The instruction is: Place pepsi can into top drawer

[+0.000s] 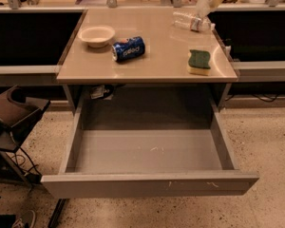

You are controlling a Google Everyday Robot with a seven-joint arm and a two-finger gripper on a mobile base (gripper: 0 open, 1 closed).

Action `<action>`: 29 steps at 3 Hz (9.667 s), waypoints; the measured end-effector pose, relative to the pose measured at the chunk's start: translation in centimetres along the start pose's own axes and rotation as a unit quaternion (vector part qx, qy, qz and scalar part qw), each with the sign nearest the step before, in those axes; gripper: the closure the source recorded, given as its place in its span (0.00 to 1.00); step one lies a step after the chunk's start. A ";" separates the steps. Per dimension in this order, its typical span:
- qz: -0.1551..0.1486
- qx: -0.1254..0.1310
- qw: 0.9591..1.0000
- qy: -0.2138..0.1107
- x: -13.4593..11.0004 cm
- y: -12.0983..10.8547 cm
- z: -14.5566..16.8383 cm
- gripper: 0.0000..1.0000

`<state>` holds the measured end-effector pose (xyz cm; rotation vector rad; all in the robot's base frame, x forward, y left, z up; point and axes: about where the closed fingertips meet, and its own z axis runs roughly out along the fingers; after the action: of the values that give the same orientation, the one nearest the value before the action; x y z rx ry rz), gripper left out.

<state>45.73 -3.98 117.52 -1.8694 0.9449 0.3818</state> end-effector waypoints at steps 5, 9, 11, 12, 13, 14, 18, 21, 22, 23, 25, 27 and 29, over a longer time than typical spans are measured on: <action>0.198 0.045 0.956 0.212 24.8 -4.8 4.8 0.00; 0.147 0.028 0.945 0.289 34.5 -12.0 14.8 0.00; 0.195 -0.013 0.925 0.327 42.0 -9.0 19.8 0.00; 0.195 -0.013 0.925 0.327 42.0 -9.0 19.8 0.00; 0.201 -0.026 0.945 0.255 43.1 -7.6 23.7 0.00; 0.207 -0.043 0.957 0.198 43.5 -6.2 27.1 0.00; 0.206 -0.042 0.957 0.198 42.7 -6.5 26.5 0.66; 0.195 0.031 0.955 0.219 39.5 -11.3 21.8 1.00; 0.216 0.062 0.942 0.247 35.3 -13.0 18.3 1.00; 0.281 0.037 0.916 0.283 36.4 -9.3 19.8 1.00; 0.301 0.073 0.918 0.247 30.3 -10.5 22.9 1.00; 0.322 0.041 0.921 0.215 28.4 -10.6 23.3 1.00; 0.400 -0.051 0.913 0.062 17.2 -11.6 23.2 1.00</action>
Offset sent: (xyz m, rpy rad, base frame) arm 0.1540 -0.0190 -0.1290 -0.4039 0.1522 -0.3030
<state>68.72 11.13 103.05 -1.5282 1.7991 0.8152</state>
